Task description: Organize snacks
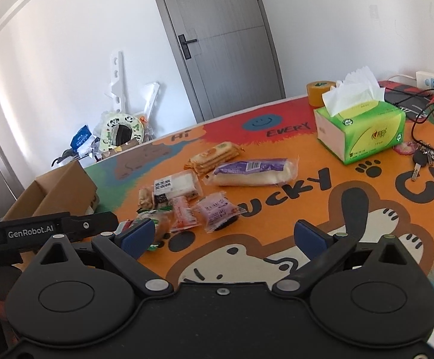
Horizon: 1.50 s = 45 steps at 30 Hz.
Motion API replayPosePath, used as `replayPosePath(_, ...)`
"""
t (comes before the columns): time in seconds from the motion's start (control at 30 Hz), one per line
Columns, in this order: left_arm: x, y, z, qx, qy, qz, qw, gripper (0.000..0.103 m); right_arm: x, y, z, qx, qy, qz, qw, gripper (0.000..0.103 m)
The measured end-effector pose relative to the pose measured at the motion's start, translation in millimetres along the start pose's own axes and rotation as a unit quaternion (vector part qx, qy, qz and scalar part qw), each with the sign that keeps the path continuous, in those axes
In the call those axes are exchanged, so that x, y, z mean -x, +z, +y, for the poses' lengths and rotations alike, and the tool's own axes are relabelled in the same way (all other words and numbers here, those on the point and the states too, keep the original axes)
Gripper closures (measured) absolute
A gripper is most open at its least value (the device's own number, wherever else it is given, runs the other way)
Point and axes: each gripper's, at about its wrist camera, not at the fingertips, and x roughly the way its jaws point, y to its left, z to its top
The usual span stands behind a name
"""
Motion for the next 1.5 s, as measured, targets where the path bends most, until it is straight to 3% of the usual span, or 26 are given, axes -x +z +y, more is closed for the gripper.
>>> replayPosePath(0.13, -16.7, 0.1, -1.3, 0.008, 0.03, 0.01, 0.9995, 0.029, -12.5, 0.6, -3.2, -0.004, 0.005, 0.005, 1.0, 0.002)
replayPosePath(0.3, -34.0, 0.5, -0.8, 0.007, 0.027, 0.018, 0.9994, 0.032, -32.2, 2.1, -10.2, -0.01, 0.005, 0.012, 1.0, 0.004)
replayPosePath(0.47, -51.7, 1.8, -2.1, -0.003, 0.022, 0.033, 0.9992, 0.045, -50.1, 4.6, -12.8, -0.012, 0.014, 0.016, 1.0, 0.013)
replayPosePath(0.67, -74.1, -0.4, -1.3, -0.006, 0.031, 0.054, 0.998, 0.047, -70.0, 8.6, -9.0, -0.003, 0.024, 0.025, 0.999, 0.017)
replayPosePath(0.87, -75.1, -2.1, -2.1, -0.023, 0.041, 0.041, 0.9981, 0.056, -85.2, 10.9, -7.6, 0.0, 0.033, 0.035, 0.999, 0.019)
replayPosePath(1.33, -59.5, 7.8, 6.3, -0.006, 0.035, 0.026, 0.999, 0.056, -102.1, 18.6, -1.3, 0.004, 0.045, 0.032, 0.998, 0.019)
replayPosePath(1.43, -59.1, 8.7, 7.9, 0.002, 0.032, 0.025, 0.9992, 0.056, -108.0, 16.9, -0.6, 0.004, 0.046, 0.049, 0.998, 0.033)
replayPosePath(1.5, -57.2, 9.3, 7.5, 0.003, 0.03, 0.021, 0.9993, 0.056, -109.6, 15.3, -1.1, 0.008, 0.041, 0.058, 0.997, 0.056)
